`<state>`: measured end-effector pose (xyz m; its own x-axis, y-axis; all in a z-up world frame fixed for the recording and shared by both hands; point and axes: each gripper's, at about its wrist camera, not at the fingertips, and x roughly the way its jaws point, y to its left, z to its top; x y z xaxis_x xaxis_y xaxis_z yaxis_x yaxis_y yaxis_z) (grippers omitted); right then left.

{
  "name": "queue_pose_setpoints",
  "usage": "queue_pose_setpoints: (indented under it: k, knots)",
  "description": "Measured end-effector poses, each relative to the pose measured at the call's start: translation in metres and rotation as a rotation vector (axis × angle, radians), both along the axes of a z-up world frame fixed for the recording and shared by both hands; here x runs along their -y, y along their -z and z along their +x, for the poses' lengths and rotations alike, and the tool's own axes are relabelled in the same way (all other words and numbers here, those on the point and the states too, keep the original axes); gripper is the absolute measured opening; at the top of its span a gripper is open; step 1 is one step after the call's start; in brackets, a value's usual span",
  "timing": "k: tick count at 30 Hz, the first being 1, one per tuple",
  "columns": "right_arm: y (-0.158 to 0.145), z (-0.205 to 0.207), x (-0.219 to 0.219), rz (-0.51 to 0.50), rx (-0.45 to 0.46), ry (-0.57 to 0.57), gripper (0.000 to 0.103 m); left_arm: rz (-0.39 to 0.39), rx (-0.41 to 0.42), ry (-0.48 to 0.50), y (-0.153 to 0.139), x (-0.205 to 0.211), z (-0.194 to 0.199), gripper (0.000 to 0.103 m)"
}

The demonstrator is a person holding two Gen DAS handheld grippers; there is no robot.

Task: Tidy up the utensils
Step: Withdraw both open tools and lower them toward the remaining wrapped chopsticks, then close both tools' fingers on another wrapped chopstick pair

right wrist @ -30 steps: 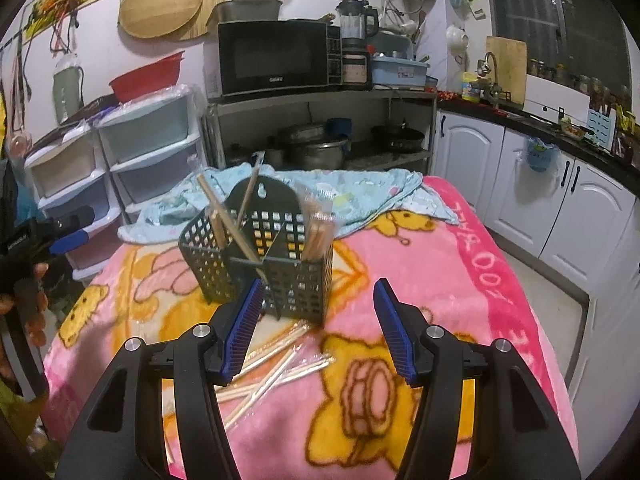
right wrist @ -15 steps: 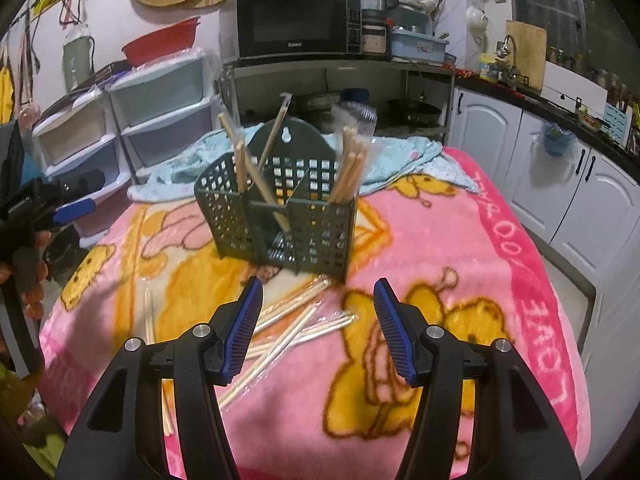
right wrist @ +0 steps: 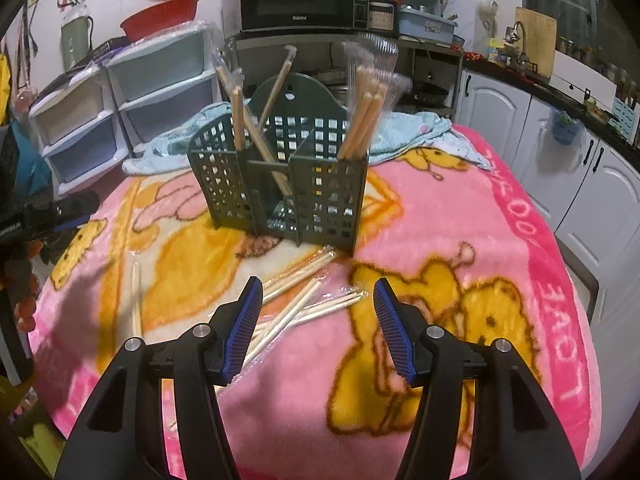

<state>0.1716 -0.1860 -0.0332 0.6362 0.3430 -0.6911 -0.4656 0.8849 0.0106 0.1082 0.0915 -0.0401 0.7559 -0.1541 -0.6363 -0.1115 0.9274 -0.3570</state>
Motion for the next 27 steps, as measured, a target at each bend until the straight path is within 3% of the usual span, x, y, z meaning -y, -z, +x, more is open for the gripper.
queue_pose_setpoints:
  k: [15, 19, 21, 27]
  knots:
    - [0.027, 0.022, -0.009, -0.049, -0.041, -0.008, 0.055, -0.030, -0.160, 0.036, 0.051, 0.000, 0.012, 0.091]
    - [0.032, 0.030, -0.014, -0.054, -0.054, -0.016, 0.055, -0.049, -0.182, 0.038, 0.060, 0.000, 0.017, 0.068]
    - [0.035, 0.035, -0.015, -0.055, -0.065, -0.015, 0.055, -0.053, -0.195, 0.034, 0.064, -0.001, 0.019, 0.061]
    - [0.046, 0.054, -0.018, -0.041, -0.115, -0.006, 0.054, -0.072, -0.213, 0.012, 0.074, -0.007, 0.027, 0.057]
